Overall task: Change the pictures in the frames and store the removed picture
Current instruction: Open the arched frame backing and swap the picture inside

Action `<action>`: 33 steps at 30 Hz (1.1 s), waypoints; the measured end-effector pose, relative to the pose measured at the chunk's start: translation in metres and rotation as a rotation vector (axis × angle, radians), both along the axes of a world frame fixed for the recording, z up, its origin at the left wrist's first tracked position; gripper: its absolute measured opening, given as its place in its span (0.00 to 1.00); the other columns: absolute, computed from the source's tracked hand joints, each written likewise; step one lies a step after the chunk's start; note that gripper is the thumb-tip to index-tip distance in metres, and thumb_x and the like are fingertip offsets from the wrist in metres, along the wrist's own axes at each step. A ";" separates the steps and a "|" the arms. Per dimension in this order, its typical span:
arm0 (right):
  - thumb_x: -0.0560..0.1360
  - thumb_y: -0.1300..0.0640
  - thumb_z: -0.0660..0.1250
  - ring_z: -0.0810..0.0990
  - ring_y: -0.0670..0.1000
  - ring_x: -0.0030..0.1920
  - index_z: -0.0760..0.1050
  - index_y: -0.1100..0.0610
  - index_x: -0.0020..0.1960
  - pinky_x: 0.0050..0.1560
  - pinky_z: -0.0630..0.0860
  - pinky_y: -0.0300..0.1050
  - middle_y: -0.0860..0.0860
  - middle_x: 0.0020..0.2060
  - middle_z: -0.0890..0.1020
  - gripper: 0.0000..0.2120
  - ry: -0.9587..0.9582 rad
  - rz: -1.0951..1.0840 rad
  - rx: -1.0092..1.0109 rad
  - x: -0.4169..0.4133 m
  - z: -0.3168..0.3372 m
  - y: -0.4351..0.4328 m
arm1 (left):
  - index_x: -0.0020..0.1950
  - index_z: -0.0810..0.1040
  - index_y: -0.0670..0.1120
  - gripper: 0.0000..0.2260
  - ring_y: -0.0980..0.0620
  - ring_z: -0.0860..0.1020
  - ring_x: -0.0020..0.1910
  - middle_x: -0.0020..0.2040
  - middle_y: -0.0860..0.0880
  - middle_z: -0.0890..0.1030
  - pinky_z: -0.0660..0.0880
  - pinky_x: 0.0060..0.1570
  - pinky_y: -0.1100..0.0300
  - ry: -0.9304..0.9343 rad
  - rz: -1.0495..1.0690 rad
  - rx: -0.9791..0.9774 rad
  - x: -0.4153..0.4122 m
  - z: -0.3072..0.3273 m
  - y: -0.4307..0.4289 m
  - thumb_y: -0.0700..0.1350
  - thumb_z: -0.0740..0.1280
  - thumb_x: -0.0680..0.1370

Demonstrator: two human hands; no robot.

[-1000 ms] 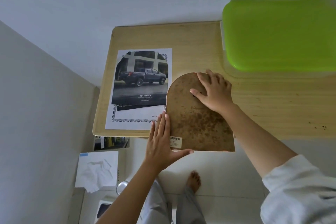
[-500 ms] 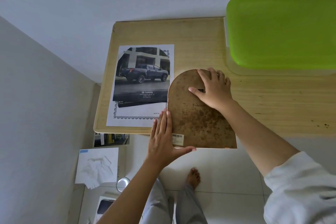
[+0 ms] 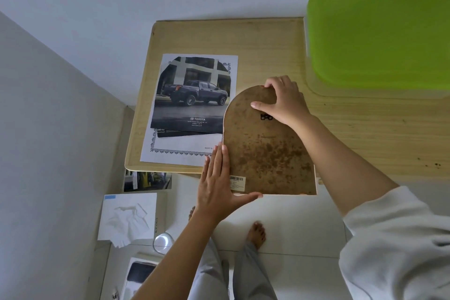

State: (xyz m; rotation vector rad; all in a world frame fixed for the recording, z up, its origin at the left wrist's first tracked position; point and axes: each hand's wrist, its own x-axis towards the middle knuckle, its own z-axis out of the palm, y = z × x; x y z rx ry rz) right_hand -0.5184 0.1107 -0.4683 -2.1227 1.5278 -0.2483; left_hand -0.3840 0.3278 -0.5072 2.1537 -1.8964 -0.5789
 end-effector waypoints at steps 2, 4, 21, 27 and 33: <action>0.68 0.40 0.69 0.67 0.55 0.62 0.69 0.53 0.58 0.54 0.64 0.48 0.51 0.60 0.69 0.25 -0.039 0.015 -0.028 0.003 0.002 -0.001 | 0.77 0.44 0.42 0.57 0.50 0.45 0.76 0.77 0.46 0.48 0.43 0.74 0.53 -0.004 0.019 0.005 -0.002 0.000 0.000 0.79 0.56 0.62; 0.68 0.41 0.70 0.67 0.54 0.62 0.70 0.54 0.57 0.55 0.65 0.48 0.51 0.59 0.70 0.25 -0.065 0.023 -0.040 0.004 0.003 -0.002 | 0.77 0.43 0.43 0.57 0.51 0.45 0.76 0.77 0.46 0.48 0.43 0.74 0.53 -0.004 0.026 0.004 -0.002 0.001 0.001 0.79 0.56 0.62; 0.64 0.38 0.72 0.66 0.55 0.60 0.72 0.55 0.55 0.58 0.64 0.47 0.53 0.57 0.71 0.28 0.013 0.034 -0.105 0.003 0.011 -0.005 | 0.76 0.41 0.46 0.56 0.51 0.46 0.76 0.77 0.48 0.49 0.46 0.73 0.50 0.024 0.048 -0.010 -0.002 0.002 0.001 0.79 0.58 0.61; 0.64 0.37 0.72 0.66 0.55 0.60 0.72 0.55 0.55 0.57 0.62 0.47 0.53 0.57 0.71 0.29 0.026 0.035 -0.093 0.008 0.013 -0.009 | 0.76 0.39 0.47 0.56 0.52 0.46 0.76 0.76 0.49 0.46 0.43 0.73 0.52 0.026 0.072 -0.008 -0.003 0.003 0.000 0.79 0.57 0.61; 0.63 0.37 0.72 0.66 0.56 0.60 0.72 0.55 0.55 0.58 0.62 0.47 0.54 0.57 0.72 0.29 0.055 0.025 -0.079 0.007 0.012 -0.010 | 0.76 0.40 0.46 0.57 0.53 0.45 0.76 0.77 0.48 0.48 0.45 0.74 0.53 0.024 0.061 -0.006 -0.002 0.003 0.000 0.79 0.57 0.61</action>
